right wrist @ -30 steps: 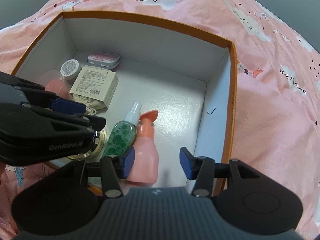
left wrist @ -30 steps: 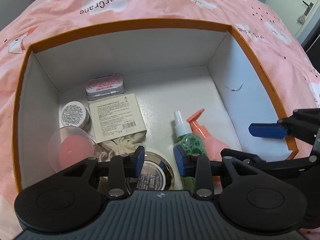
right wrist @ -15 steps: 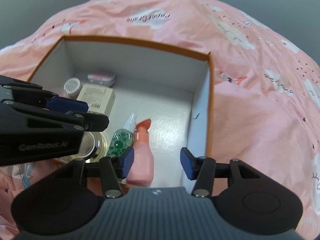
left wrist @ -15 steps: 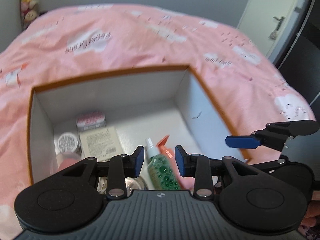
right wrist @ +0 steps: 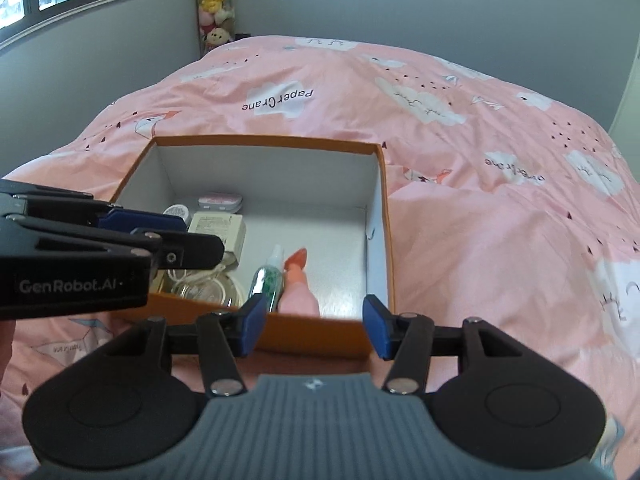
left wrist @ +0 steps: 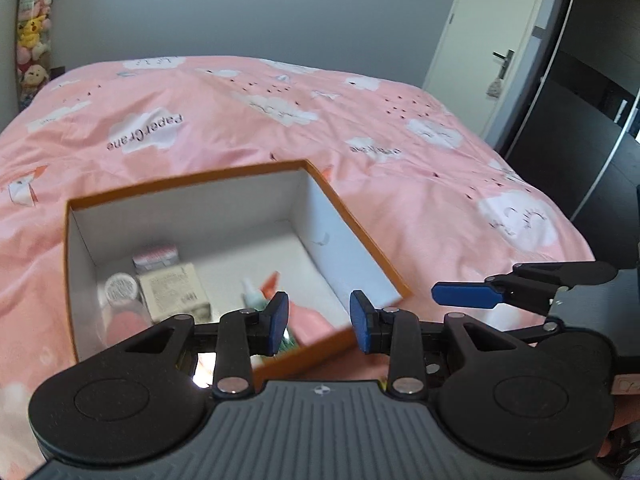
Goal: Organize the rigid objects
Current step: 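Move both open tools toward the yellow bottle and tape measure beside the box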
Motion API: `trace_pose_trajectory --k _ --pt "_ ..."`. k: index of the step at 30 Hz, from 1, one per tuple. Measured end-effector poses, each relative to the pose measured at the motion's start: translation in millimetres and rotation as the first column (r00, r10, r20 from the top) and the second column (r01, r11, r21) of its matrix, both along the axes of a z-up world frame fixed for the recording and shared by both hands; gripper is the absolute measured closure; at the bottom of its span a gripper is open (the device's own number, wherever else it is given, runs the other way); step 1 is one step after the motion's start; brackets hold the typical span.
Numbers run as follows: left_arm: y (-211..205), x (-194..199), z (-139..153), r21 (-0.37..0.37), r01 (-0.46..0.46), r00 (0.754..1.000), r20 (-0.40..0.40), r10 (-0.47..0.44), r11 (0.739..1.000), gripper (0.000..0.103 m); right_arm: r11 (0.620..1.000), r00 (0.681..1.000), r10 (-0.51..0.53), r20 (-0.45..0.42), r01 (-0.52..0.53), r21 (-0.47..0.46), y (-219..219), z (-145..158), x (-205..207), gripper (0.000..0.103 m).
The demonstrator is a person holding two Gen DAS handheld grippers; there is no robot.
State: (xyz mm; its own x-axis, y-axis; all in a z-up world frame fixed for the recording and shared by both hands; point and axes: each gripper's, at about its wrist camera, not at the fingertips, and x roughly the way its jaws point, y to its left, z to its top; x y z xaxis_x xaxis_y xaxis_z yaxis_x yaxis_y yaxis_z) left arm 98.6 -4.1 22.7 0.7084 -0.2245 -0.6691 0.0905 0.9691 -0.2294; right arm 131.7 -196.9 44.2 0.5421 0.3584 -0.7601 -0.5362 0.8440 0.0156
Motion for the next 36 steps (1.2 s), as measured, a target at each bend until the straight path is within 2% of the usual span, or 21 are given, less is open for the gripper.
trace_pose_trajectory --k 4,8,13,19,23,32,36 --pt "-8 -14 -5 0.002 0.032 0.999 -0.011 -0.032 0.999 0.064 1.000 1.000 -0.023 -0.004 0.023 -0.020 -12 -7 -23 0.049" --pt "-13 -25 -15 0.007 0.061 0.997 -0.045 -0.061 0.998 0.064 0.998 0.996 -0.068 -0.062 0.068 -0.012 -29 -19 -40 0.049" --pt "-15 -33 -36 0.008 0.060 0.989 -0.139 -0.058 0.998 0.064 0.988 0.979 -0.152 -0.137 0.152 -0.012 -48 -33 -57 0.049" --pt "-18 -41 -65 -0.057 0.082 0.959 -0.268 -0.095 0.995 0.064 0.979 0.954 -0.202 -0.221 0.205 -0.010 -65 -47 -69 0.049" --pt "-19 -42 -79 -0.096 0.082 0.940 -0.324 -0.109 0.992 0.064 0.977 0.940 -0.208 -0.272 0.211 -0.015 -66 -59 -77 0.049" --pt "-33 -39 -98 -0.132 0.127 0.904 -0.392 -0.169 0.983 0.064 0.976 0.935 -0.210 -0.287 0.219 -0.001 -68 -72 -88 0.049" --pt "-34 -36 -101 -0.146 0.123 0.898 -0.404 -0.172 0.982 0.064 0.976 0.932 -0.206 -0.297 0.218 0.009 -70 -75 -89 0.049"
